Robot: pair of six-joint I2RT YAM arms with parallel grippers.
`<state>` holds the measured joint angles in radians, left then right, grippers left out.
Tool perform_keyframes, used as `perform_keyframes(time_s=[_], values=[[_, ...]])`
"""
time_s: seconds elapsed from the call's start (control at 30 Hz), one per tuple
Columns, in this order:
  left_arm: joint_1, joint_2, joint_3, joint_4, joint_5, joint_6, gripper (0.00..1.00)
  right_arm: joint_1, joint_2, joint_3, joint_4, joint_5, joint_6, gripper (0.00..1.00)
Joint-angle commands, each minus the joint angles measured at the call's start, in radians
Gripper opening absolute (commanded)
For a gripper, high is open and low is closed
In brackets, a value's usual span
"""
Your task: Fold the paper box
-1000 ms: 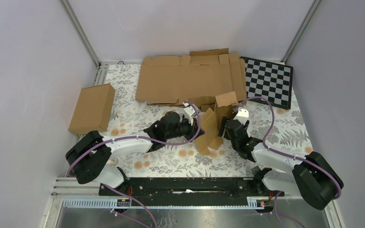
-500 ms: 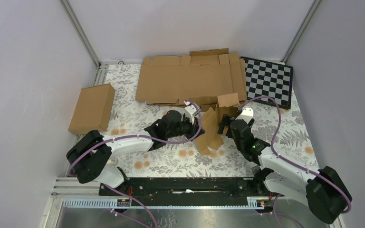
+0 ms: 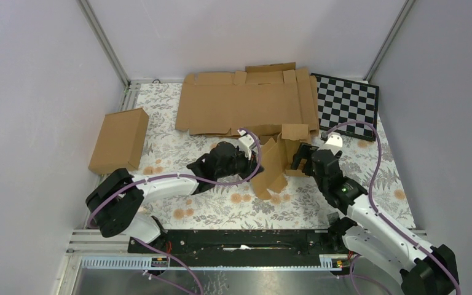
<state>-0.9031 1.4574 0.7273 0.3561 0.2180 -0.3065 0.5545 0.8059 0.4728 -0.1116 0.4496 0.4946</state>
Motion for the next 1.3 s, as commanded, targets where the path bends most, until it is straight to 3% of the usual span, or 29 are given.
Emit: perform_keyframes(time_s=[0.0,0.3,0.5,0.83,1.03,1.27], values=[[-0.006,-0.011,0.048,-0.005,-0.02,0.013,0.06,-0.019,-0.026,0.057,-0.103,-0.026,-0.007,1.0],[-0.006,-0.034,0.069,-0.059,-0.034,0.04,0.06,-0.143,0.062,-0.009,0.095,-0.204,-0.06,0.99],[-0.006,-0.075,0.1,-0.168,-0.058,0.085,0.06,-0.147,0.1,-0.036,0.262,-0.366,-0.075,0.88],[0.003,-0.2,0.121,-0.374,-0.183,0.224,0.06,-0.143,0.285,-0.032,0.426,-0.61,-0.074,0.93],[0.005,-0.21,0.115,-0.383,-0.181,0.248,0.06,-0.095,0.338,-0.047,0.482,-0.646,-0.101,0.99],[0.005,-0.197,0.08,-0.307,-0.139,0.223,0.06,-0.053,0.348,-0.085,0.458,-0.576,-0.149,1.0]])
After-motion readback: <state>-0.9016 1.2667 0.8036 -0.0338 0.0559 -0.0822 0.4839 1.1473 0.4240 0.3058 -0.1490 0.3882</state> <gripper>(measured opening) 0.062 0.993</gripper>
